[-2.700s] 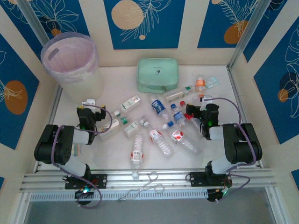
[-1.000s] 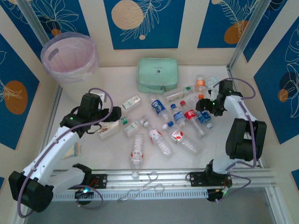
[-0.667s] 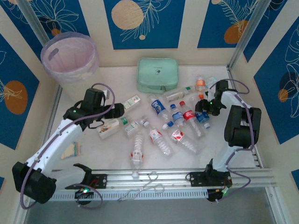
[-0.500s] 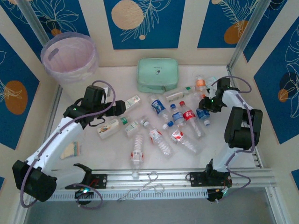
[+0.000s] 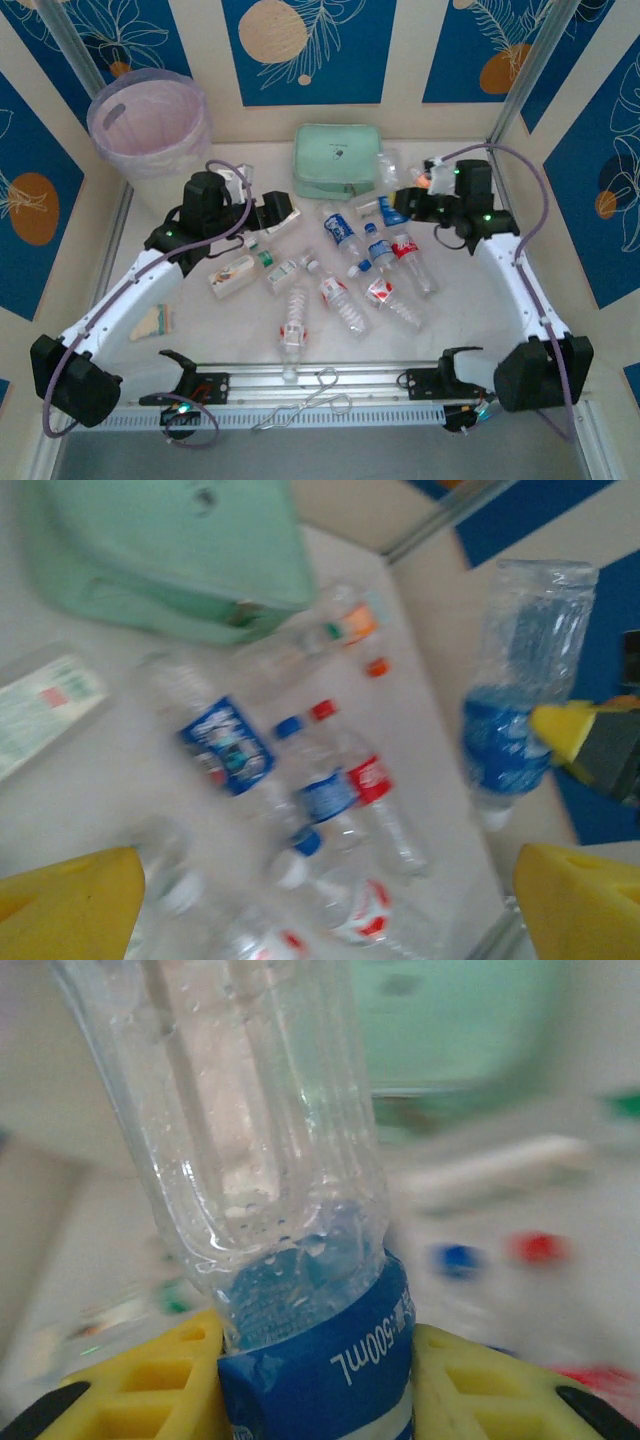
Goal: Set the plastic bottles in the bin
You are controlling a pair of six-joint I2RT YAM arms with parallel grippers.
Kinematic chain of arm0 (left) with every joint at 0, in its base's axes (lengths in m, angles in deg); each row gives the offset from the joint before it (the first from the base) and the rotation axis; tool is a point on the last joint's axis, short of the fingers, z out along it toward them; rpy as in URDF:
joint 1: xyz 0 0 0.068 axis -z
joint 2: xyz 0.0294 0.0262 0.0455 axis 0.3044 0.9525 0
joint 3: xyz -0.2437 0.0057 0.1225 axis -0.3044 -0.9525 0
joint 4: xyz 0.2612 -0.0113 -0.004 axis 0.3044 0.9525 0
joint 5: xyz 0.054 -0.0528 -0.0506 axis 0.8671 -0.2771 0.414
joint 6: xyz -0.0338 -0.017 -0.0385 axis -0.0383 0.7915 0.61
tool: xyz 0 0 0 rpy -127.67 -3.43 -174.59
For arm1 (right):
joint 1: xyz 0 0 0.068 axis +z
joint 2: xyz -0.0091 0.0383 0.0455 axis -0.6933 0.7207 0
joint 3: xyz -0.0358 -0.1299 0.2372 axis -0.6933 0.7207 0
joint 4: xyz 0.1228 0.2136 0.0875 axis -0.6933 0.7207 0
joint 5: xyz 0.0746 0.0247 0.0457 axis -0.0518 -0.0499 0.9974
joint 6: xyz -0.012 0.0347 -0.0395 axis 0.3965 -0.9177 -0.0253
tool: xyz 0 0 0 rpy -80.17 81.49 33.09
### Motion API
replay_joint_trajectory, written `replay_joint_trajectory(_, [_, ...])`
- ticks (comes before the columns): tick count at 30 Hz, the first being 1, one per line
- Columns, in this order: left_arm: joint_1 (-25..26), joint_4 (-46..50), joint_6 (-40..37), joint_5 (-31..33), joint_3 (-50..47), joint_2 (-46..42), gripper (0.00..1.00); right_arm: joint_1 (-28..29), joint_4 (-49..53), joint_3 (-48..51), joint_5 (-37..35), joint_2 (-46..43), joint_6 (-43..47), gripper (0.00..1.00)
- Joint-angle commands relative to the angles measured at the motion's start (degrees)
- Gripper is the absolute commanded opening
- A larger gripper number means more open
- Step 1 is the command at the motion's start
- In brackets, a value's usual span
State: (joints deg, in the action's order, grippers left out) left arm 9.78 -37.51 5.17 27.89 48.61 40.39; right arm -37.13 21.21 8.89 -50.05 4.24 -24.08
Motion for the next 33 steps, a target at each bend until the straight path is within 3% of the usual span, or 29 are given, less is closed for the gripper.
replay_joint_trajectory(1, [2.0, -12.9, 3.5, -6.3, 2.5, 1.7, 0.94, 5.4, -13.6, 0.9, 8.7, 2.3, -10.5, 0.36])
replay_joint_trajectory(7, [3.2, -15.6, 1.8, -7.1, 5.7, 4.4, 0.98, 14.1, -19.2, -3.0, 14.9, 9.7, -10.5, 0.36])
replay_joint_trajectory(13, [3.9, -11.7, -1.3, -2.1, 6.6, 5.9, 0.97, 16.2, -23.5, -3.8, 18.8, 13.1, -11.8, 0.35])
replay_joint_trajectory(17, [4.1, -7.2, -2.6, 4.5, 7.7, 7.8, 0.95, 16.8, -24.4, -4.8, 19.3, 14.6, -12.3, 0.35])
replay_joint_trajectory(21, [4.1, -10.6, -1.9, 4.9, 7.8, 9.8, 0.94, 17.6, -26.9, -5.7, 21.7, 17.1, -12.5, 0.34])
replay_joint_trajectory(24, [4.2, -14.5, 0.9, 3.3, 8.1, 12.0, 0.75, 17.6, -27.6, -7.1, 21.7, 19.0, -12.7, 0.34])
replay_joint_trajectory(29, [4.2, -13.1, 0.8, 3.1, 11.6, 14.1, 0.53, 17.8, -31.1, -7.7, 23.1, 22.4, -14.9, 0.35])
replay_joint_trajectory(33, [4.1, -8.6, -1.8, 4.9, 14.4, 14.9, 0.43, 16.9, -32.5, -6.6, 22.9, 22.8, -15.9, 0.51])
